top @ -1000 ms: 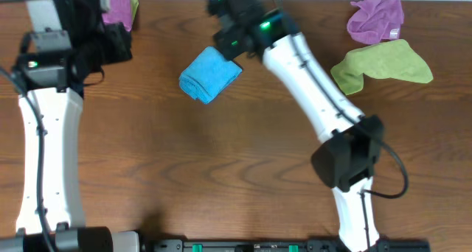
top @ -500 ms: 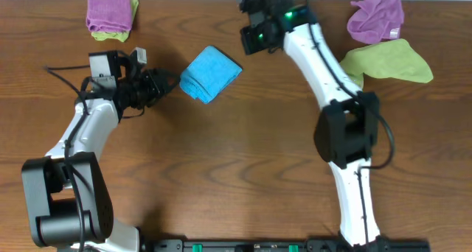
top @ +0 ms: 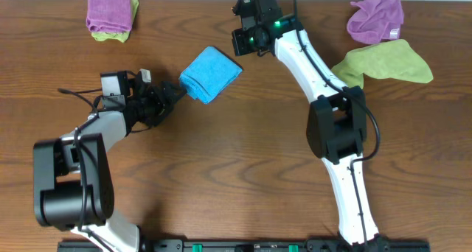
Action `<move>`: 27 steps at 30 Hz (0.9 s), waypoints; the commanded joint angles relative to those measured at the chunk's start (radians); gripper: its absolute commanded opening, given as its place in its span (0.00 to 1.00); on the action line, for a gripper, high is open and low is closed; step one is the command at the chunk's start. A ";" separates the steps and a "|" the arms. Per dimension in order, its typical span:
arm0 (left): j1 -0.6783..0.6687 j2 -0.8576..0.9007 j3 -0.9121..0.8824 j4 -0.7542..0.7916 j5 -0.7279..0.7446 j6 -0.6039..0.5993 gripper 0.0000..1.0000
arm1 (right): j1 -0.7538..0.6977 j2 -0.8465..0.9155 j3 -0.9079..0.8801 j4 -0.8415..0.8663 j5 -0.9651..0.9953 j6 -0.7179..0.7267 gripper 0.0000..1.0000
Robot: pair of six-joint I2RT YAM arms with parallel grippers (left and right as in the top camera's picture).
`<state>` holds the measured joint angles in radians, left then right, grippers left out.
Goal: Fold the cloth
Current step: 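Grasp the folded blue cloth with the left gripper from the right gripper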
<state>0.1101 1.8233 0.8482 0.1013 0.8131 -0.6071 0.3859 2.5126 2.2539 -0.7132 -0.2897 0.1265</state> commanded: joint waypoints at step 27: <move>-0.078 0.097 0.000 0.166 -0.162 -0.106 0.98 | 0.132 0.132 0.003 -0.040 -0.082 0.089 0.01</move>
<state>0.0334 1.8797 0.8497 0.2825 0.7399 -0.7078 0.4988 2.6137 2.2539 -0.7410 -0.3454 0.2054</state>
